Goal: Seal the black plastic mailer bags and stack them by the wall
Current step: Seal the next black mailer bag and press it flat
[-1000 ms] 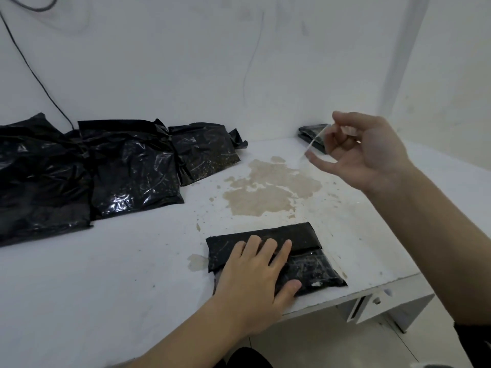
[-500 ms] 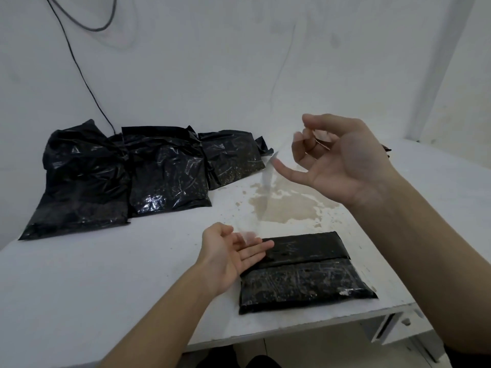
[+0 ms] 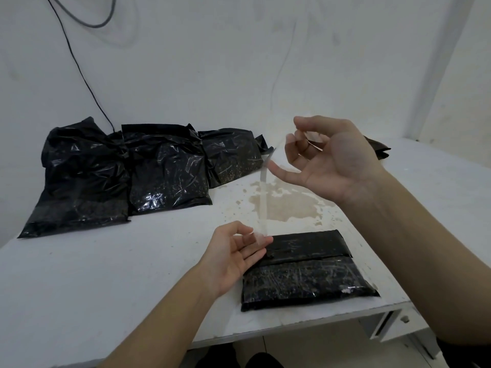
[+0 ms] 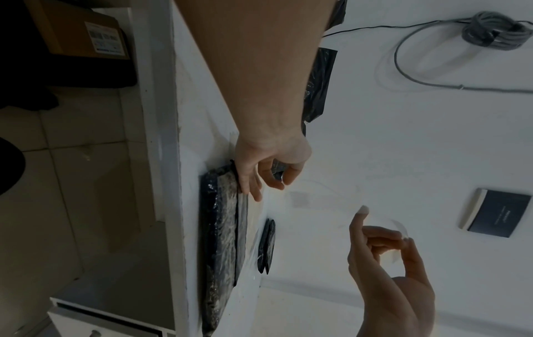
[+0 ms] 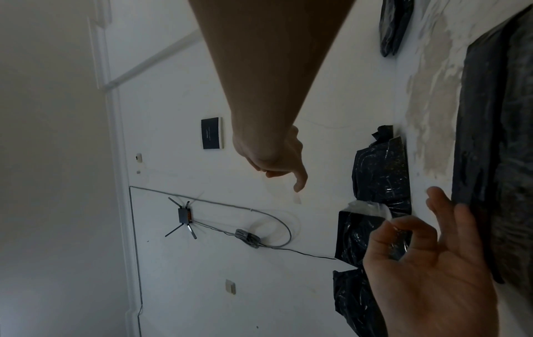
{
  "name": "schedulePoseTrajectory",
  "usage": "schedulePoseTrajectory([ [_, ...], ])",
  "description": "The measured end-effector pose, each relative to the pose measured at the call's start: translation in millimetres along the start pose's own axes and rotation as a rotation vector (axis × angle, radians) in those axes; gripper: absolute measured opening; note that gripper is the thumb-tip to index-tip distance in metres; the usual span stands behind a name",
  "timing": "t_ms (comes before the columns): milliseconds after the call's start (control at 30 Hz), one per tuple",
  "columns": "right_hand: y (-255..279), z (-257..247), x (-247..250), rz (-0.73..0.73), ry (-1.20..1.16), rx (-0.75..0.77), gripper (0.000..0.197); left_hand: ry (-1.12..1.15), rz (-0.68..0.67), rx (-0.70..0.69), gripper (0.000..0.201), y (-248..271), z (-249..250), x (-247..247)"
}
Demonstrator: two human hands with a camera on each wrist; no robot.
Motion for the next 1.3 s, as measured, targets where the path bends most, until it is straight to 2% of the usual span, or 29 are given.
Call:
schedulePoseTrajectory([
  [133, 0.6, -1.2, 6.0, 0.019, -0.005, 0.000, 0.014, -0.004, 0.000, -0.019, 0.031, -1.5, -1.8, 1.1],
  [400, 2.6, -4.8, 18.3, 0.047, -0.010, 0.000, 0.014, -0.017, -0.011, -0.017, 0.019, -1.7, -3.8, -0.8],
  [500, 3.0, -5.4, 19.2, 0.044, -0.015, 0.001, 0.014, -0.060, -0.005, -0.036, 0.008, -1.1, -6.0, -3.8],
  [633, 4.0, -7.3, 23.7, 0.056, -0.014, 0.001, 0.014, -0.030, 0.009, -0.028, 0.009, -3.5, -6.4, -2.7],
  [833, 4.2, -8.6, 23.2, 0.057, -0.014, -0.001, 0.015, -0.049, 0.017, -0.022, 0.037, -2.9, -5.5, -4.9],
  [1000, 2.8, -7.9, 11.9, 0.036, 0.003, 0.003, 0.013, -0.076, -0.026, -0.015, 0.057, -2.9, -4.9, -5.0],
  [1067, 2.2, -7.8, 8.8, 0.029, 0.010, 0.006, 0.013, -0.087, -0.035, -0.024, 0.053, -3.4, -5.3, -4.3],
  [1200, 2.6, -7.5, 13.8, 0.029, 0.060, 0.012, 0.014, -0.079, -0.031, -0.038, 0.008, -4.9, -8.8, -3.4],
  [1300, 3.6, -6.9, 37.2, 0.073, 0.179, 0.019, 0.014, 0.011, 0.002, -0.052, 0.025, -5.8, -8.4, -1.0],
])
Point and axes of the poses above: each hand's wrist, its own y-axis away from the middle knuckle, its own x-axis out of the back of the hand, z = x × y, the point moved 2 cm from there along -y, towards the middle knuckle, and after that the axes turned 12 degrees about y, right-handed, at the moved point
